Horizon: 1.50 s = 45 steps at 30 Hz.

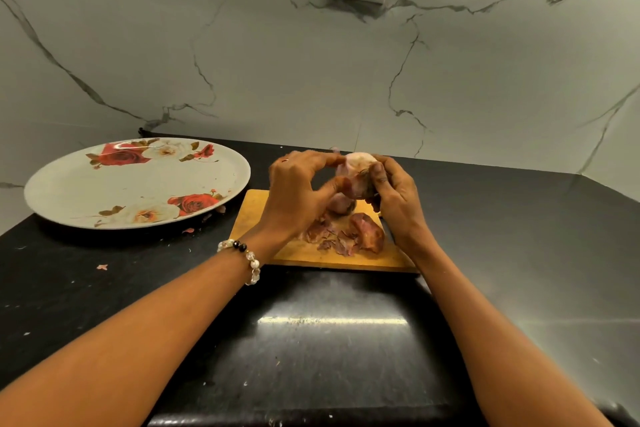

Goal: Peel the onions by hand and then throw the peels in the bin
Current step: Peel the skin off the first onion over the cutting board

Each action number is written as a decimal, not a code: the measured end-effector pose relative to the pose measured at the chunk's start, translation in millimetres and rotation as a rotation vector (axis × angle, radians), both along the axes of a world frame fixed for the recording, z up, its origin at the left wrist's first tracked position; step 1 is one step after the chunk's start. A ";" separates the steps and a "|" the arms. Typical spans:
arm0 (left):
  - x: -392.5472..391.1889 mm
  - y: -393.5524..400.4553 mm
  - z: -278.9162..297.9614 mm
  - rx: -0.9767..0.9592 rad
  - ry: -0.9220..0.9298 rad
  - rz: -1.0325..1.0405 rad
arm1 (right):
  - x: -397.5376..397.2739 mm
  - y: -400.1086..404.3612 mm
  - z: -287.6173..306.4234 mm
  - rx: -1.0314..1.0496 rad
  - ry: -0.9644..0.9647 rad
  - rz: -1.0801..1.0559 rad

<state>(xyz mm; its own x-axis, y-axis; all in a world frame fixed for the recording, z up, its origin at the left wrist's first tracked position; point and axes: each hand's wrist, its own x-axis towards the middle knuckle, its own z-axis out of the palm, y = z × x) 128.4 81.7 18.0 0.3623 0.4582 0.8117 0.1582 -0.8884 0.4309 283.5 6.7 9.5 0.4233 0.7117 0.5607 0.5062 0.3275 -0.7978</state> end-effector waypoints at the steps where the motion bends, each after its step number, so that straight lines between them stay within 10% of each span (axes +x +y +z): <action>1: 1.0 2.0 -1.3 0.062 0.026 0.004 | -1.5 -0.5 2.5 0.014 0.005 0.015; 45: 0.4 2.9 2.9 0.059 0.064 0.058 | -13.4 3.8 1.7 0.048 -0.014 -0.009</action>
<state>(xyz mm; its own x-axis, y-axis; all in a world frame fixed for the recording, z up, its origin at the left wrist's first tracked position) 128.8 84.6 21.0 0.3886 0.4323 0.8137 0.2361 -0.9003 0.3656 270.1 10.5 11.2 0.4214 0.6799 0.6002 0.5198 0.3612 -0.7741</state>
